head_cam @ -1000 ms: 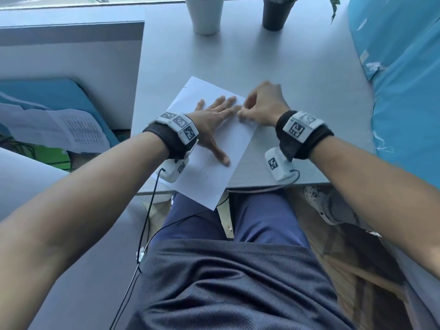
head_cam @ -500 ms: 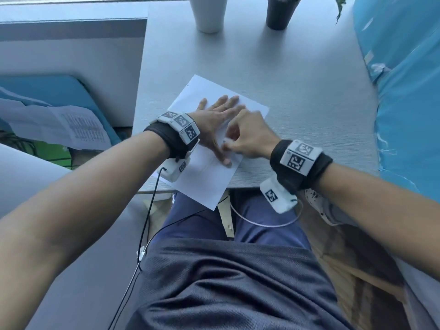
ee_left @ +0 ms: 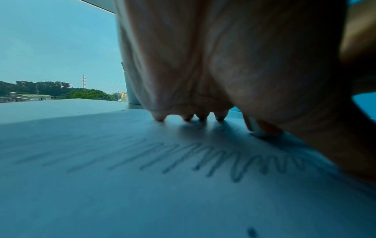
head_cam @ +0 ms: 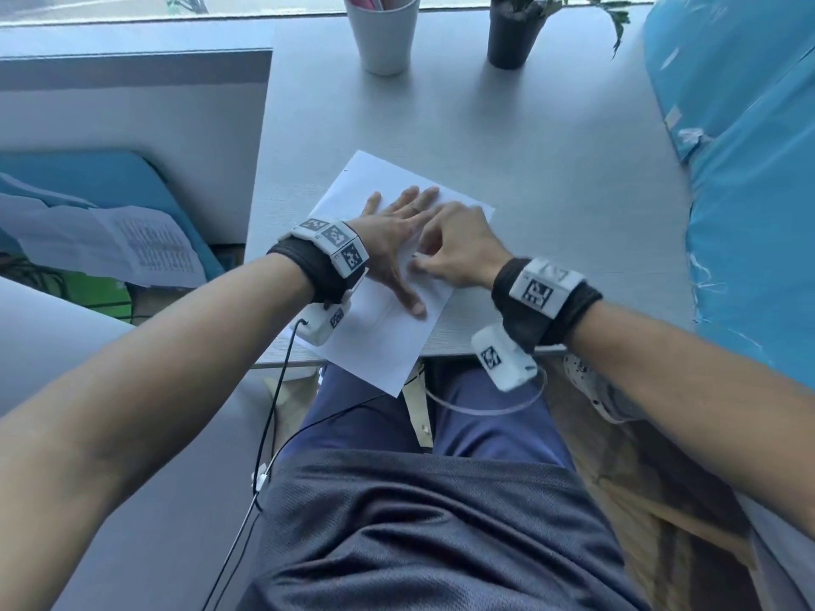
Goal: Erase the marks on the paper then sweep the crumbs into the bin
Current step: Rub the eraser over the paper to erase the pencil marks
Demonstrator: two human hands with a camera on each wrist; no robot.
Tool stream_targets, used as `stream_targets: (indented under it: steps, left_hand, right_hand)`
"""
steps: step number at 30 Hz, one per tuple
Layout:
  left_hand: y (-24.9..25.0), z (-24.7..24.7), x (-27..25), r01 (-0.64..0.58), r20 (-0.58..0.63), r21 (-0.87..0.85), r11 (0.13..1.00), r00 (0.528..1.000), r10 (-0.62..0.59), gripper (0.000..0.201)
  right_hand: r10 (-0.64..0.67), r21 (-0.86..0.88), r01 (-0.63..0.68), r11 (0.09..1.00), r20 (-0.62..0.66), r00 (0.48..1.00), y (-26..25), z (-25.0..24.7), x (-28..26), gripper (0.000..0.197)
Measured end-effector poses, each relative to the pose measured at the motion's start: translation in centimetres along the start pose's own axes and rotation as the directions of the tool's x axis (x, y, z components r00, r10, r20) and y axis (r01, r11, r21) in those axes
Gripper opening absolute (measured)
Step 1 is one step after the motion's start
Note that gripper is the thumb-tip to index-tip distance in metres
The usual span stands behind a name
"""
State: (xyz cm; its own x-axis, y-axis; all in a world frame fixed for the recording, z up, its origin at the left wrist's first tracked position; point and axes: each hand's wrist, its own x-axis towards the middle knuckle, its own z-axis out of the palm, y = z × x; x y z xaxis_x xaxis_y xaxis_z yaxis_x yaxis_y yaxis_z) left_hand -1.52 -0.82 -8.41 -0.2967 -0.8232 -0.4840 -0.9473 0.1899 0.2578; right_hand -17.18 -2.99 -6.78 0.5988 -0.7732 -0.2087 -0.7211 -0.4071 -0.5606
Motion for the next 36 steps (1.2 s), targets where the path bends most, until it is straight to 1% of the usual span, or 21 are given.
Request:
stream_targets:
  steps: [4,5,7,10,11,12,15,17,19,21,22,23,24,25,27,28,29,31,33,34,36]
  left_hand:
    - [-0.3,0.0,-0.2,0.035,-0.019,-0.013,0.999,0.999,-0.035,0.159]
    - [-0.3,0.0,-0.2,0.036,-0.023,-0.012,0.999,0.999,-0.036,0.159]
    - [-0.3,0.0,0.0,0.036,-0.022,-0.005,0.999,0.999,-0.036,0.160]
    - [-0.1,0.1,0.0,0.035,-0.013,-0.003,0.999,0.999,-0.035,0.163]
    - [0.0,0.0,-0.1,0.034,-0.010,-0.003,0.999,0.999,-0.034,0.164]
    - [0.0,0.0,-0.2,0.035,-0.004,-0.008,0.999,0.999,-0.035,0.164]
    - [0.0,-0.2,-0.4,0.036,-0.004,-0.018,0.999,0.999,-0.036,0.166]
    - [0.1,-0.2,-0.4,0.040,-0.013,-0.012,0.999,0.999,-0.040,0.168]
    - [0.2,-0.2,-0.3,0.050,-0.007,-0.006,0.999,0.999,-0.051,0.168]
    - [0.4,-0.3,-0.4,0.060,0.002,0.011,0.998,0.998,-0.060,0.168]
    - [0.5,-0.4,-0.5,0.057,0.009,0.015,0.998,0.998,-0.057,0.168]
    - [0.5,-0.4,-0.6,0.052,0.016,0.012,0.999,0.999,-0.052,0.170]
    - [0.5,-0.4,-0.6,0.048,0.016,0.008,0.999,0.999,-0.048,0.171]
    - [0.4,-0.4,-0.6,0.046,0.011,0.003,0.999,0.999,-0.046,0.173]
    - [0.2,-0.3,-0.6,0.046,0.006,-0.015,0.999,0.999,-0.046,0.173]
    - [0.1,-0.2,-0.5,0.046,-0.003,-0.011,0.999,0.999,-0.046,0.173]
    - [0.0,-0.2,-0.4,0.047,-0.009,-0.001,0.999,0.999,-0.047,0.172]
    - [0.1,-0.1,-0.3,0.047,0.000,0.000,0.999,0.999,-0.047,0.172]
    - [0.1,-0.1,-0.2,0.049,-0.002,-0.004,0.999,0.999,-0.049,0.172]
    - [0.1,0.0,-0.2,0.047,-0.003,-0.011,0.999,0.999,-0.047,0.173]
    - [0.0,0.0,-0.2,0.048,-0.011,-0.017,0.999,0.999,-0.048,0.174]
  right_hand:
    - [0.150,0.038,-0.146,0.989,-0.166,0.975,2.2,-4.2,3.4,0.019]
    - [0.157,0.034,-0.154,0.988,-0.188,0.969,2.3,-4.4,3.5,0.019]
    - [0.123,0.033,-0.119,0.992,-0.140,0.983,1.1,-2.9,2.2,0.014]
    - [-0.015,0.014,0.014,1.000,0.048,0.999,-1.0,0.4,-1.2,0.010]
    - [-0.037,0.015,0.036,0.999,0.071,0.997,-1.0,0.5,-1.3,0.008]
    - [-0.029,0.018,0.028,0.999,0.055,0.998,-0.7,-0.1,-0.5,0.008]
    - [0.079,0.004,-0.079,0.997,-0.124,0.989,1.1,-3.5,2.9,0.017]
    - [0.101,-0.030,-0.108,0.994,-0.172,0.980,1.2,-4.1,3.6,0.017]
    - [0.045,-0.041,-0.050,0.998,-0.112,0.993,-0.3,-2.4,2.2,0.010]
    - [-0.056,-0.060,0.057,0.997,0.020,0.998,-1.6,0.2,-0.3,0.022]
    - [-0.091,-0.043,0.094,0.995,0.075,0.993,-1.7,0.7,-1.1,0.024]
    - [-0.082,-0.038,0.087,0.996,0.103,0.991,-1.5,0.3,-0.9,0.020]
    - [-0.062,-0.045,0.066,0.997,0.084,0.995,-1.0,-0.6,0.0,0.013]
    - [-0.021,-0.055,0.022,0.998,0.018,1.000,-0.3,-2.0,1.3,0.009]
    - [0.059,-0.051,-0.065,0.997,-0.117,0.991,1.2,-4.2,3.3,0.014]
    - [0.066,-0.059,-0.075,0.995,-0.149,0.987,1.5,-4.5,3.7,0.014]
    - [0.056,-0.073,-0.067,0.995,-0.142,0.988,1.0,-4.1,3.3,0.013]
    - [-0.006,-0.080,0.004,0.997,-0.030,1.000,-0.7,-1.7,1.1,0.009]
    - [-0.103,-0.056,0.108,0.993,0.076,0.992,-1.6,0.0,-1.0,0.017]
    - [-0.107,-0.055,0.112,0.992,0.090,0.990,-1.4,-0.3,-0.8,0.015]
    - [-0.023,-0.073,0.021,0.997,-0.022,0.999,0.1,-2.4,1.6,0.008]
